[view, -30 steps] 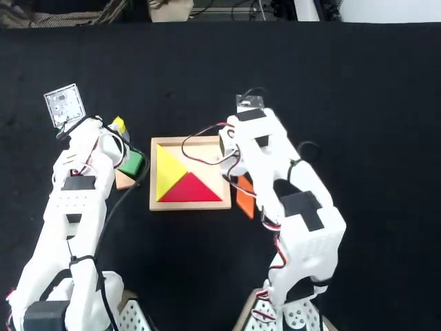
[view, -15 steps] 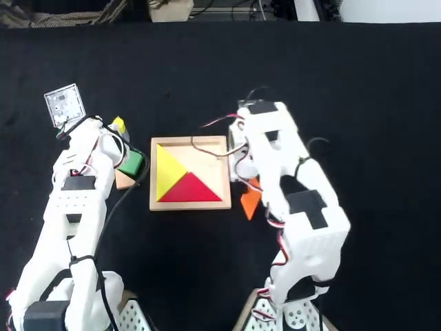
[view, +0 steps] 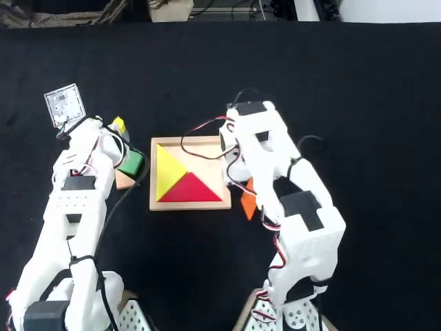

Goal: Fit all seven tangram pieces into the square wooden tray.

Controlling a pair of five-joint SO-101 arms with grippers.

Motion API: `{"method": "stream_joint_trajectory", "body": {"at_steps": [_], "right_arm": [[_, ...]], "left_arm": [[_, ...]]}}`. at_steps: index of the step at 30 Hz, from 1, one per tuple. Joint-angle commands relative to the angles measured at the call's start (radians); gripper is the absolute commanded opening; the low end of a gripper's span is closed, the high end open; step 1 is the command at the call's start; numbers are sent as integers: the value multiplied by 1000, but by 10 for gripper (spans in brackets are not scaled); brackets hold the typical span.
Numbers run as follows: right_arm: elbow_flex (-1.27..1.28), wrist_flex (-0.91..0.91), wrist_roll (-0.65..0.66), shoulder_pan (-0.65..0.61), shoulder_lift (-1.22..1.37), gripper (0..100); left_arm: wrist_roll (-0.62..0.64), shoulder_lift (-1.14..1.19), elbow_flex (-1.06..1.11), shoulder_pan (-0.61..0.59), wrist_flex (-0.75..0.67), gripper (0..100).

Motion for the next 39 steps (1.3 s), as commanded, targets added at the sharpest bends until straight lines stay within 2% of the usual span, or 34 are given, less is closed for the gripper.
{"method": "stream_joint_trajectory", "body": {"at_steps": [1, 8, 13, 19, 23, 32, 39], "right_arm": [[21, -41, -12, -17, -4, 278], [166, -193, -40, -17, -4, 270], [170, -207, -69, -17, -8, 260], [105, -212, -60, 21, -5, 130], [70, -212, -57, 66, -5, 106], [59, -204, 161, 80, -4, 99], [53, -147, 167, 77, -8, 100]], "left_arm": [[-6, -28, -18, -5, -26, 127], [-6, -28, -18, -5, -26, 127], [-6, -28, -18, -5, -26, 127], [-6, -28, -18, -5, -26, 127], [-6, -28, -18, -5, -26, 127], [-6, -28, -18, -5, -26, 127], [-6, -28, -18, -5, -26, 127]]}}
